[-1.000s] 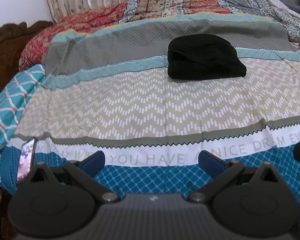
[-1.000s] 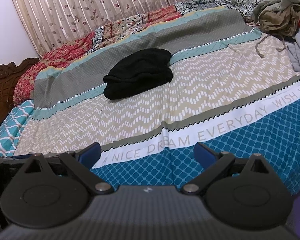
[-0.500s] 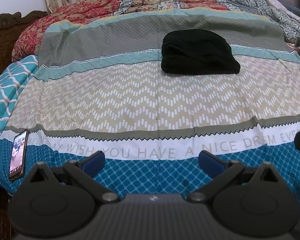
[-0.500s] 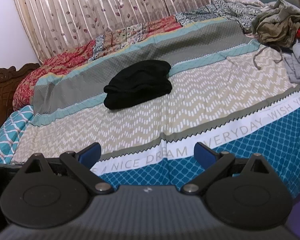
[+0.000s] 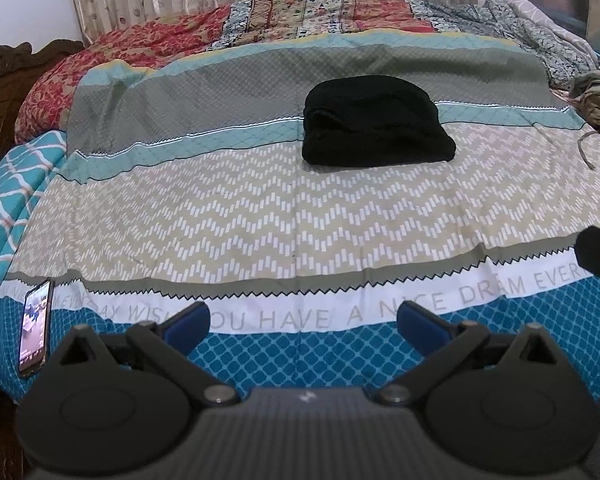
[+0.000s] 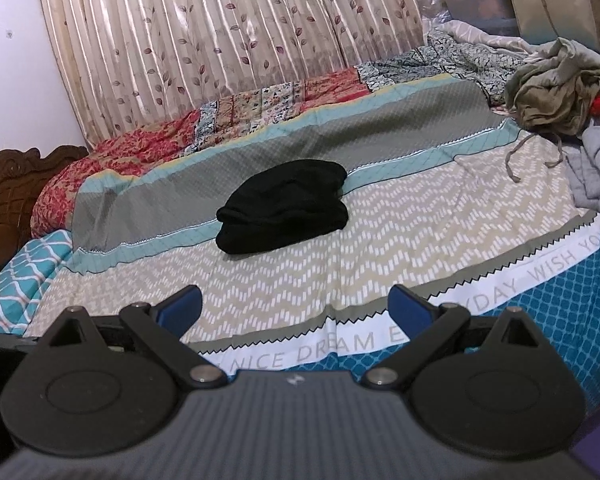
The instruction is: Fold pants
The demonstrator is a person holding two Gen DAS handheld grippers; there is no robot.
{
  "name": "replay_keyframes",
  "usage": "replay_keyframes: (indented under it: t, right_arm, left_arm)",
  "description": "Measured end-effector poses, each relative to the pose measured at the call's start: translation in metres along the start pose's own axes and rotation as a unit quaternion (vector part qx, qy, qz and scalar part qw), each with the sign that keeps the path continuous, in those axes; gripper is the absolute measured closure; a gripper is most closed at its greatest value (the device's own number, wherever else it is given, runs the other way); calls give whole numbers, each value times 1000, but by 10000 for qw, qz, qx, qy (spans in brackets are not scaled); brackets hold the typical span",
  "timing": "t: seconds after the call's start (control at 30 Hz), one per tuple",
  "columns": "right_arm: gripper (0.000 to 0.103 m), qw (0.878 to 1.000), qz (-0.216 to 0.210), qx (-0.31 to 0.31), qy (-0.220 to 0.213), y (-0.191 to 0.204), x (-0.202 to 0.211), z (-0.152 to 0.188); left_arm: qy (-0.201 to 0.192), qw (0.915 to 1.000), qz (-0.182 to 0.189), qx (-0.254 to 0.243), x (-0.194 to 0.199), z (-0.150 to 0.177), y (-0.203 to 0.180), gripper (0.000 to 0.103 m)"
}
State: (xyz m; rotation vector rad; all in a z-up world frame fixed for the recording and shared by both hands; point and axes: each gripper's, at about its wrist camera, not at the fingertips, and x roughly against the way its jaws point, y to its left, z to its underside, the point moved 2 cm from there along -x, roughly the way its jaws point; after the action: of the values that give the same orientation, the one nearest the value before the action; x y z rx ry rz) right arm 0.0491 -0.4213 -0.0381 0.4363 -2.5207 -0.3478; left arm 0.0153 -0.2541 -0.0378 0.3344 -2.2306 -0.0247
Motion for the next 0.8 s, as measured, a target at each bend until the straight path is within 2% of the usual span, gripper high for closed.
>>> replay_keyframes:
  t: [0.8]
  right_arm:
    - [3, 9999, 10, -129, -1, -6, 0, 1]
  left_arm:
    - [108, 9998, -17, -137, -7, 5, -4, 0]
